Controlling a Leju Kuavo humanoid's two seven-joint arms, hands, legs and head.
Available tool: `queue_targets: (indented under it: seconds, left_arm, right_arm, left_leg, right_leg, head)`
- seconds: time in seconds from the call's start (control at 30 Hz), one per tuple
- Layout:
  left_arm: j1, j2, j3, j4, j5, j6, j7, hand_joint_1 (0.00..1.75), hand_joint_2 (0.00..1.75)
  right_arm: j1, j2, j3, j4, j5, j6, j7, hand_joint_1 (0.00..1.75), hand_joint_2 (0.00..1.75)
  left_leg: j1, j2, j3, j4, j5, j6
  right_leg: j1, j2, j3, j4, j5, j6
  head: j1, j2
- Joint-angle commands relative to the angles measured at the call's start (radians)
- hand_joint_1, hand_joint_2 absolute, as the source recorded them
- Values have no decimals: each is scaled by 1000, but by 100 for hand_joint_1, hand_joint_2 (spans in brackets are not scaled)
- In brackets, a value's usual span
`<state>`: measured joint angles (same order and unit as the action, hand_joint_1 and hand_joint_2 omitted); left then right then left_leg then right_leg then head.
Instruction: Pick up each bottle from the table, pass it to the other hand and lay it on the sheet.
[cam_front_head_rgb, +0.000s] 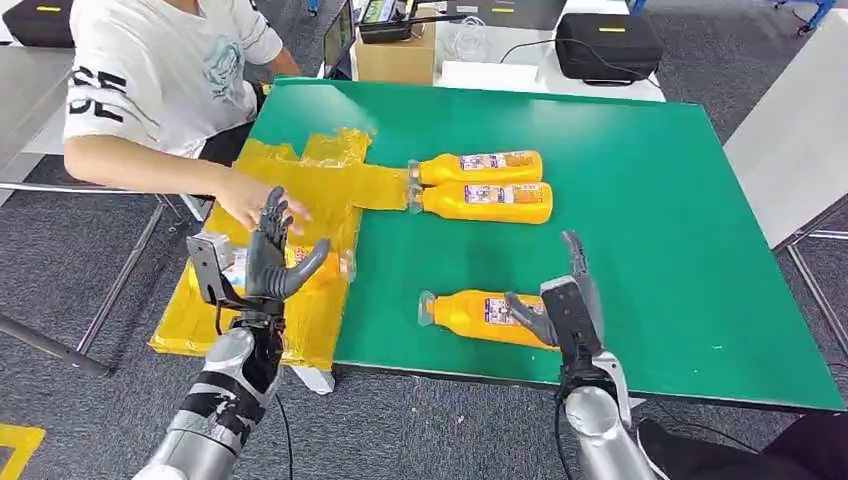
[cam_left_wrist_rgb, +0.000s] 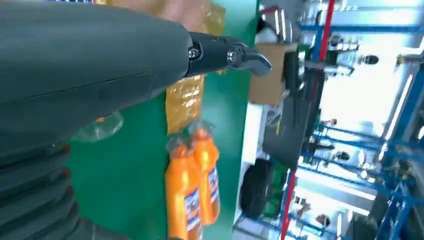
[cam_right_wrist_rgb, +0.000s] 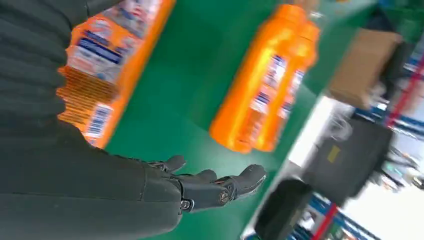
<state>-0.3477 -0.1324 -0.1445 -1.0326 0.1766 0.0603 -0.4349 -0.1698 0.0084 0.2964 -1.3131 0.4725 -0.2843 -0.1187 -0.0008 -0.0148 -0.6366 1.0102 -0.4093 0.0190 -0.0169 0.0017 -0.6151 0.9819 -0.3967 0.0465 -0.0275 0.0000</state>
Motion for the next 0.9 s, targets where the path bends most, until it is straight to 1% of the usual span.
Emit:
queue_targets:
  seconds: [0.03, 0.17, 0.2, 0.27, 0.3, 0.37, 0.4, 0.43, 0.5, 0.53, 0.57, 0.6, 0.63, 0.7, 0.73, 0.77, 0.8, 0.83, 0.87, 0.9]
  left_arm:
    - [-28, 18, -35, 101, 17, -9, 17, 0, 175]
    - [-30, 17, -36, 101, 16, -9, 17, 0, 175]
    - [-30, 17, -37, 101, 16, -9, 18, 0, 175]
    - [-33, 15, -35, 109, 17, -14, 17, 0, 175]
    - [-34, 15, -35, 112, 17, -15, 17, 0, 175]
    - [-40, 13, -34, 130, 20, -15, 16, 0, 175]
    - [-43, 12, -35, 141, 13, 0, 10, 0, 175]
    - [-46, 14, -41, 146, 2, 7, 2, 0, 175]
    - [-57, 16, -54, 164, -30, 41, -12, 0, 175]
    - [-60, 15, -55, 168, -41, 51, -18, 0, 175]
    - [-60, 13, -52, 168, -41, 47, -18, 0, 175]
    - [-60, 16, -60, 167, -52, 45, -21, 0, 175]
    - [-59, 14, -56, 165, -54, 40, -21, 0, 175]
    - [-55, 12, -56, 161, -57, 21, -19, 0, 175]
    - [-54, 12, -57, 160, -57, 12, -17, 0, 175]
    - [-54, 12, -57, 163, -57, 3, -16, 0, 175]
    - [-53, 12, -57, 164, -57, 3, -16, 0, 175]
    - [-55, 12, -57, 170, -52, -12, -12, 0, 175]
    - [-61, 13, -57, 185, -48, -29, -10, 0, 175]
    - [-73, 11, -55, 210, -30, -69, -6, 0, 175]
  right_arm:
    - [-28, -90, 59, 140, 96, 64, 86, 0, 175]
    - [-27, -91, 57, 141, 95, 64, 85, 0, 175]
    - [-30, -95, 63, 144, 103, 80, 96, 0, 175]
    - [-24, -102, 53, 148, 109, 113, 112, 0, 175]
    - [-19, -107, 51, 150, 109, 118, 113, 0, 175]
    - [-14, -118, 52, 160, 117, 141, 120, 0, 175]
    - [-10, -121, 50, 166, 121, 148, 120, 0, 175]
    - [-10, -123, 54, 172, 126, 153, 120, 0, 175]
    - [-14, -126, 59, 188, 140, 166, 122, 0, 175]
    - [-18, -128, 62, 196, 148, 170, 124, 0, 175]
    - [-22, -131, 66, 203, 155, 177, 126, 0, 175]
    - [-25, -140, 74, 211, 164, 193, 132, 0, 175]
    - [-26, -148, 77, 215, 169, 202, 135, 0, 175]
    - [-38, -176, 97, 234, 194, 235, 153, 0, 175]
    - [-48, -193, 110, 246, 204, 264, 164, 0, 175]
    - [-67, -216, 125, 264, 205, 306, 169, 0, 175]
    - [-70, -221, 123, 267, 202, 311, 168, 0, 175]
    - [-89, -238, 142, 285, 204, 355, 171, 73, 175]
    - [-125, -271, 175, 310, 195, 426, 166, 159, 175]
    - [-172, -308, 217, 342, 184, 504, 159, 171, 175]
  left_leg:
    - [1, 1, 6, -1, -2, -1]
    - [0, 1, 3, -1, -1, -1]
    - [1, 1, 3, -1, -1, -1]
    - [1, 2, 8, 0, -3, -2]
    - [1, 1, 5, -1, -2, -1]
    - [1, 0, 5, -1, -1, -1]
    - [0, 0, 3, -1, -1, -1]
    - [1, 0, 6, -1, -2, -1]
    - [1, 0, 3, -1, 0, -1]
    - [1, 0, 6, -1, -2, -1]
    - [1, 0, 5, -1, -1, -1]
    - [1, 0, 3, -1, -1, -1]
    - [1, 0, 6, -1, -1, -1]
    - [1, 0, 3, -1, 0, -1]
    - [1, 0, 6, -1, -2, -1]
    - [1, -1, 5, -1, -1, -1]
    - [1, 0, 7, -1, -2, -1]
    - [1, 0, 5, -1, -1, -1]
    - [1, -1, 4, -1, -1, -1]
    - [1, 0, 6, 0, -1, -1]
  right_leg:
    - [1, 0, 6, -2, -1, -2]
    - [1, 0, 3, -1, -1, -1]
    - [1, 0, 3, -1, -1, -1]
    - [2, 0, 8, -1, -3, -3]
    - [1, 0, 5, -1, -1, -2]
    - [1, -1, 5, -1, -1, -2]
    - [1, -1, 3, -1, -1, -1]
    - [1, -1, 6, -2, -2, -2]
    - [1, -1, 3, -1, -1, -1]
    - [2, -1, 6, -2, -2, -2]
    - [1, -2, 5, -1, -1, -2]
    - [1, -1, 3, -1, -1, -1]
    - [2, -1, 6, -2, -1, -2]
    - [1, -1, 3, -1, -1, -1]
    - [2, -2, 7, -2, -2, -2]
    - [1, -2, 5, -2, -1, -1]
    - [2, -1, 7, -2, -2, -2]
    - [1, -1, 5, -2, -1, -1]
    - [1, -1, 5, -2, -1, -1]
    - [1, -1, 6, -2, -1, -1]
  head:
    - [0, 0]
    - [0, 0]
    - [1, 0]
    - [0, 0]
    - [0, 0]
    - [0, 0]
    - [0, 0]
    - [0, 0]
    - [0, 0]
    - [0, 0]
    - [1, 0]
    - [0, 0]
    - [1, 0]
    - [0, 0]
    - [0, 0]
    - [0, 0]
    - [0, 0]
    - [0, 0]
    - [0, 0]
    - [1, 0]
